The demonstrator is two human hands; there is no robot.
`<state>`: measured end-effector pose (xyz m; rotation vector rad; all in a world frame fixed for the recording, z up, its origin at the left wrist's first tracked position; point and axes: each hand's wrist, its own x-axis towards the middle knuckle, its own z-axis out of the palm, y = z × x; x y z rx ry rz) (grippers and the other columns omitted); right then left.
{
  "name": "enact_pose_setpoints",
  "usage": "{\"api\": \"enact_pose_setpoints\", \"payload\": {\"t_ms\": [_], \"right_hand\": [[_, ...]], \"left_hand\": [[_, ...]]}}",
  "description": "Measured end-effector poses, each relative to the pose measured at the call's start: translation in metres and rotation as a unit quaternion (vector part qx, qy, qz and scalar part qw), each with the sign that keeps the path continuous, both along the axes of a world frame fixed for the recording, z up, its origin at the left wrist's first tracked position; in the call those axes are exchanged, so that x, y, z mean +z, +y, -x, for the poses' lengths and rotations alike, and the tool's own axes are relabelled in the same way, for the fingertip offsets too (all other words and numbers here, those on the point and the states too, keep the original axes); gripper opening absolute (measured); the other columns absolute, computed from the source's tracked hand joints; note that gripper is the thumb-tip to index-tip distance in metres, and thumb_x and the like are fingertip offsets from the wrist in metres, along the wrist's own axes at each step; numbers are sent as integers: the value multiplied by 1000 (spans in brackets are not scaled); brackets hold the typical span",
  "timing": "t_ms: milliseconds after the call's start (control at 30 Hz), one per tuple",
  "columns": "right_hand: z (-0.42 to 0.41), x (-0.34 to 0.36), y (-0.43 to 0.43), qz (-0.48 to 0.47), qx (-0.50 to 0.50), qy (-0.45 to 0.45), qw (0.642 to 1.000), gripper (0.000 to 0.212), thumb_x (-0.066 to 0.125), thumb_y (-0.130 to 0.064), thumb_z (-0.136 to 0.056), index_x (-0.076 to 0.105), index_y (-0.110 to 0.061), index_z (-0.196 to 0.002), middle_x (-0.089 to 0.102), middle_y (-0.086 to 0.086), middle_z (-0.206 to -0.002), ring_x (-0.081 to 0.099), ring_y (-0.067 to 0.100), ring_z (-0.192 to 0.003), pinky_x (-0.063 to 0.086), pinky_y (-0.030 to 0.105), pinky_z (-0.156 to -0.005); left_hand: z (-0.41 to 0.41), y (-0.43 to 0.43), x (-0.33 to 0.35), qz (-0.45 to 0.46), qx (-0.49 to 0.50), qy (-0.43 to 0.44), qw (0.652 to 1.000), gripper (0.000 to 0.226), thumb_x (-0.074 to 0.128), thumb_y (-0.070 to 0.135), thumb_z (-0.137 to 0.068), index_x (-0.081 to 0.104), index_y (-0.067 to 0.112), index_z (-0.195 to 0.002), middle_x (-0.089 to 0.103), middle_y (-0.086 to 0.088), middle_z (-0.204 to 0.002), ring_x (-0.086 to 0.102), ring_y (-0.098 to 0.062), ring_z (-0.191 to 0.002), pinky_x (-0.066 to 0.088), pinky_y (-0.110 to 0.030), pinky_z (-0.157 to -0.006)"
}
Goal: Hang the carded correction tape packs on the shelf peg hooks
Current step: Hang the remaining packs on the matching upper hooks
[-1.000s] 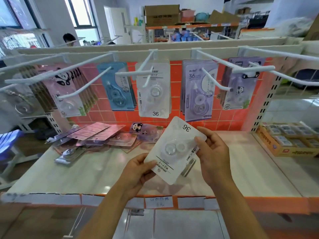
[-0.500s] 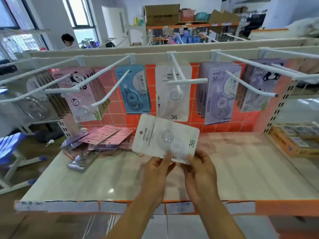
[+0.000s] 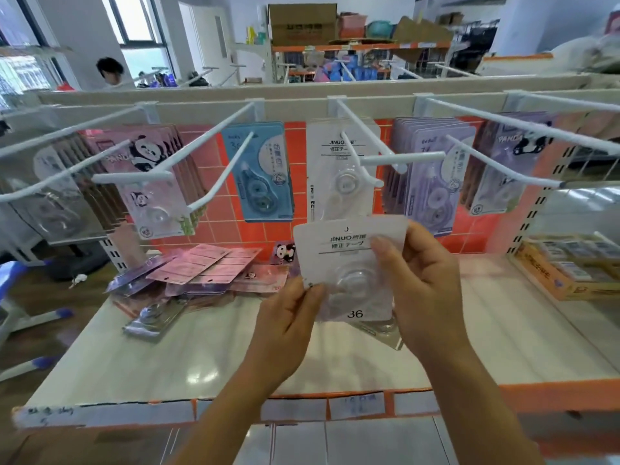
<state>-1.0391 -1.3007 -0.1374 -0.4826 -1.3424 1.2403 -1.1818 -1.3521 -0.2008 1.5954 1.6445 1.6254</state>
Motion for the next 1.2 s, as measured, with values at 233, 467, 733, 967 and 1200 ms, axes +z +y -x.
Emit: {"api": "enact_pose_setpoints", "payload": {"t_ms": [233, 467, 733, 967, 1200], "right_hand": [[-7, 26, -8, -29, -35, 66, 997, 16, 59, -14, -84, 72, -23, -84, 73, -4, -82, 69, 13, -80, 56, 26, -68], [-7, 35, -9, -60, -90, 23, 994, 5, 60, -18, -86, 65, -16, -87, 70, -4, -82, 66, 16, -79, 58, 36, -72], [7, 27, 17, -44, -113, -4, 993, 5, 59, -14, -91, 64, -13, -90, 70, -7, -78, 64, 6, -74, 52, 22, -64], [43, 30, 90, -92, -267, -199, 939, 12, 65, -23, -88, 61, -12, -92, 56, -13, -72, 52, 7, -64, 41, 27, -60], [60, 25, 110, -94, -313, -225, 918, 29, 59, -24, -92, 55, -2, -111, 64, 12, -91, 55, 23, -77, 40, 29, -67]], "left_hand": [[-3, -3, 20, -79, -56, 56, 994, 48, 34, 62, -94, 61, 22, -95, 64, -3, -82, 60, -17, -68, 48, -30, -56], [-7, 0, 16, -77, -62, 5, 995, 52, 39, 64, -91, 55, 17, -78, 60, -5, -71, 57, -22, -60, 47, -37, -47], [-1, 10, 20, -3, -40, -9, 999, 37, 42, 46, -90, 64, 17, -82, 67, -6, -78, 65, -11, -62, 54, -23, -51], [18, 77, 41, 41, 116, 170, 978, 43, 37, 28, -103, 50, 10, -66, 58, -10, -64, 57, -29, -63, 42, -42, -61], [31, 109, 35, 81, 105, 119, 984, 51, 35, 40, -102, 51, 17, -59, 64, -3, -57, 68, -27, -68, 50, -40, -68]]}}
